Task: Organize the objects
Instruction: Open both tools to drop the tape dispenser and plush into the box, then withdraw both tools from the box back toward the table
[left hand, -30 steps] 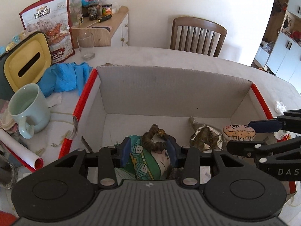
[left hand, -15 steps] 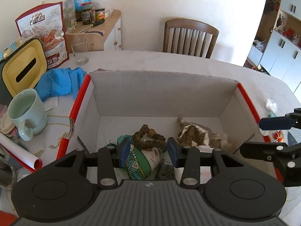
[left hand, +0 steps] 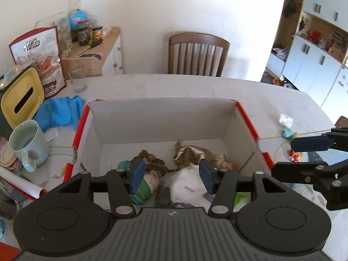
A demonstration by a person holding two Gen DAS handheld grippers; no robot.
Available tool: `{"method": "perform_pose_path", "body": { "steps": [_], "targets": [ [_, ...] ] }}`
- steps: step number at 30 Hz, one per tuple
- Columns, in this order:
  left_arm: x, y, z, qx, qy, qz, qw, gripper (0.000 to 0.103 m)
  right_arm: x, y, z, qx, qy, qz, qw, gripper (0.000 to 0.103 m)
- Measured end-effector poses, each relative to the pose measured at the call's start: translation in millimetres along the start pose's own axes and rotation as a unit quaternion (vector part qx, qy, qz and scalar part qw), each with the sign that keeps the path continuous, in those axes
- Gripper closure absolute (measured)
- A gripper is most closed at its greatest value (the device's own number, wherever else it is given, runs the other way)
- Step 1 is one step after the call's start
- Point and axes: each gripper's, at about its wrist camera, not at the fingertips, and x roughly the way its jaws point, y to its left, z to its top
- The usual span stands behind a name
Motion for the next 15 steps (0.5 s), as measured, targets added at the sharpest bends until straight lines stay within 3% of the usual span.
{"method": "perform_pose_path", "body": {
  "steps": [15],
  "targets": [
    [-36.3, -27.2, -3.7, 0.024, -0.035, -0.024, 0.9988, 0.024, -59.6, -22.3, -37.7, 0.063, -0.043, -0.03, 0.997, 0.018]
  ]
}}
